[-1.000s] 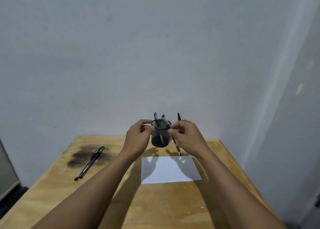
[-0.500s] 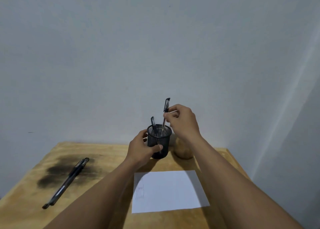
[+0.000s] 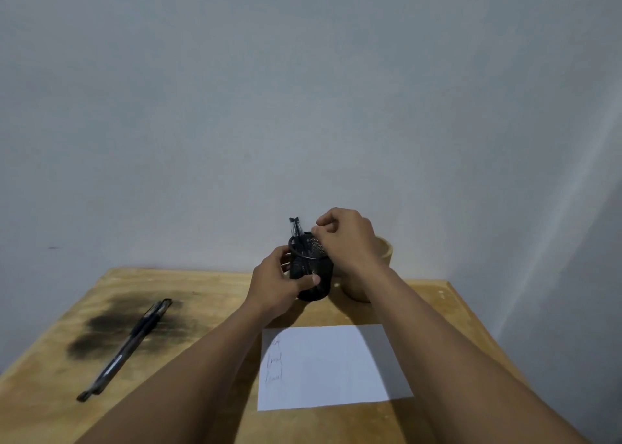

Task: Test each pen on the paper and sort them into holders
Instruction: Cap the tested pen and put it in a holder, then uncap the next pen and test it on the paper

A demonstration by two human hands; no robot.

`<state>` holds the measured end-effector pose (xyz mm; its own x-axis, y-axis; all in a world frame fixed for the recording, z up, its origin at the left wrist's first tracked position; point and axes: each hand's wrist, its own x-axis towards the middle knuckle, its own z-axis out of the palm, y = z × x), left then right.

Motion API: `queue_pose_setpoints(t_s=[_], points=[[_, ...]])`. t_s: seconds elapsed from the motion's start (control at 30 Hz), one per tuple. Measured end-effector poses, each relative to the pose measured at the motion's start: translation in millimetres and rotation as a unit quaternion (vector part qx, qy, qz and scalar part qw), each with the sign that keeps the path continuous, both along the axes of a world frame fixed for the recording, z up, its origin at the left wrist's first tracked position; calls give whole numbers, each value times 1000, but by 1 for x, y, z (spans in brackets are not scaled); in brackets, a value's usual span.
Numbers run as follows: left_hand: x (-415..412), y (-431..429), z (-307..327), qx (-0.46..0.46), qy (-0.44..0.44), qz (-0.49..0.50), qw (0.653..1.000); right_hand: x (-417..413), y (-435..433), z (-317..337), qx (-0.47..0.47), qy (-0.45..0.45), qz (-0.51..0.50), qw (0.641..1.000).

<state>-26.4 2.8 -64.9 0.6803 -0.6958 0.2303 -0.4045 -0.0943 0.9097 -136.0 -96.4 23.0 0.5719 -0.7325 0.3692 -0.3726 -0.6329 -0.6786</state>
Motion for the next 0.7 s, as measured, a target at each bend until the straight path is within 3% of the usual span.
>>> queue_pose_setpoints(t_s=[0.23, 0.5, 0.7], points=[[-7, 33, 19, 35, -2, 48, 998, -14, 20, 13, -53, 49, 55, 996], [-4, 134, 27, 100, -137, 167, 971, 10, 75, 7, -79, 104, 158, 979], [-3, 203, 23, 146, -188, 241, 941, 47, 133, -19, -110, 158, 267, 944]])
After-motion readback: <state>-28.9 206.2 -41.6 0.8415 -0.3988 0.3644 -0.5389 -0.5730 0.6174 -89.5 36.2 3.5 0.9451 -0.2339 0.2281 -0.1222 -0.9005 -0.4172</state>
